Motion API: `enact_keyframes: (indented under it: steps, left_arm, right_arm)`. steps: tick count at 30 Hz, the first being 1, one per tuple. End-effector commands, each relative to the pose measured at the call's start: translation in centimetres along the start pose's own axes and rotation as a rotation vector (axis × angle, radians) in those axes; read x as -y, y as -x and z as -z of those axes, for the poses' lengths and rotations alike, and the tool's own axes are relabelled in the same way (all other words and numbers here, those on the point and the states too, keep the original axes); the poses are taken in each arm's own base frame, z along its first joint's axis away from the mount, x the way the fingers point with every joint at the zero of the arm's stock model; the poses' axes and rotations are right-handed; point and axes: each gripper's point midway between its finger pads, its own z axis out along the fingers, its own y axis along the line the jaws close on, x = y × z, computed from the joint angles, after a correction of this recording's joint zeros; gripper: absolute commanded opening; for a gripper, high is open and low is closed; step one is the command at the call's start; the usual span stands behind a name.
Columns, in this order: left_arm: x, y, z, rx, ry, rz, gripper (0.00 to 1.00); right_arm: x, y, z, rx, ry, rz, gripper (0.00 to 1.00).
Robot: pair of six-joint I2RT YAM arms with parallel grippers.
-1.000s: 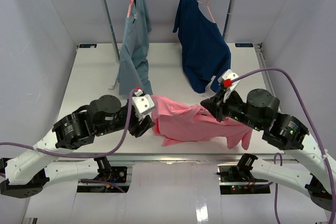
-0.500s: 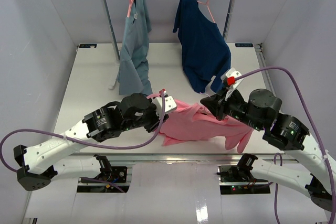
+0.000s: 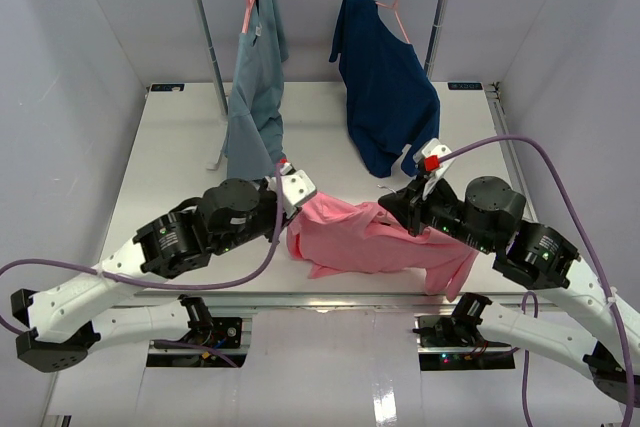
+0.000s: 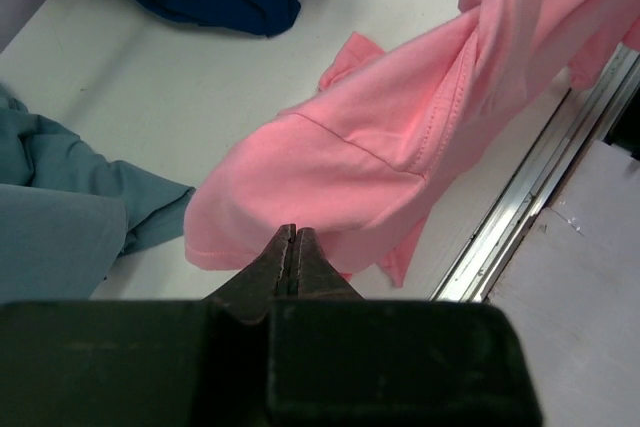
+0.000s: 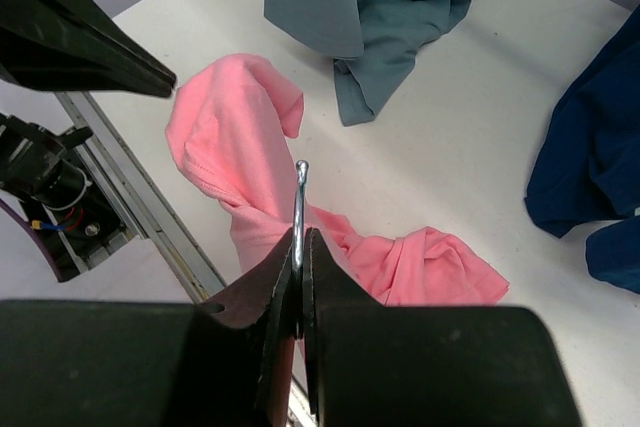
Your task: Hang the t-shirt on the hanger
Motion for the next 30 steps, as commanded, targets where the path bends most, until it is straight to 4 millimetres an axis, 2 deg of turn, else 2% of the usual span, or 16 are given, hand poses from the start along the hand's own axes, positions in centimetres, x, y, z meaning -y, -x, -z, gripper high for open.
enact_keyframes:
  steps: [1, 5, 7, 9, 10, 11, 13, 17, 20, 24, 30]
  left_arm:
    - [-0.6, 3.4, 3.4, 0.146, -0.013, 0.043, 0.00]
    - [-1.2, 3.3, 3.7, 0.137, 0.019, 0.050, 0.00]
    - [-0.7, 2.6, 3.4, 0.108, -0.007, 0.040, 0.00]
    - [1.1, 1.6, 2.9, 0.080, -0.097, 0.024, 0.16]
    - [1.8, 1.1, 2.7, 0.067, -0.134, 0.020, 0.29]
    - [2.4, 0.4, 2.3, 0.048, -0.159, 0.015, 0.37]
    - [3.0, -0.9, 1.4, 0.016, -0.179, 0.010, 0.46]
    - [2.7, -1.9, 0.0, -0.010, -0.138, 0.006, 0.48]
    - [2.6, -1.6, -0.3, -0.003, -0.130, 0.008, 0.49]
    - [1.3, -1.1, -1.0, 0.010, -0.047, 0.029, 0.49]
    - [-0.1, -1.5, -1.7, -0.009, 0.050, 0.047, 0.49]
  right_arm:
    - [-0.3, 0.8, 0.2, 0.047, 0.027, 0.044, 0.08]
    - [-0.8, 0.6, 0.7, 0.046, 0.057, 0.059, 0.08]
    - [-0.5, 1.0, 1.1, 0.062, 0.042, 0.052, 0.08]
    - [0.0, 1.8, 1.4, 0.090, 0.006, 0.036, 0.08]
    - [0.2, 2.2, 1.5, 0.104, -0.009, 0.022, 0.08]
    - [0.3, 2.5, 1.7, 0.115, -0.014, 0.014, 0.08]
    - [0.2, 3.1, 1.8, 0.135, -0.015, 0.003, 0.08]
    - [0.0, 3.5, 1.8, 0.145, -0.006, -0.010, 0.08]
    - [0.2, 3.6, 1.6, 0.152, -0.015, -0.018, 0.08]
    - [0.2, 4.0, 1.7, 0.172, -0.019, -0.035, 0.08]
    - [0.1, 4.5, 2.5, 0.195, -0.013, -0.038, 0.08]
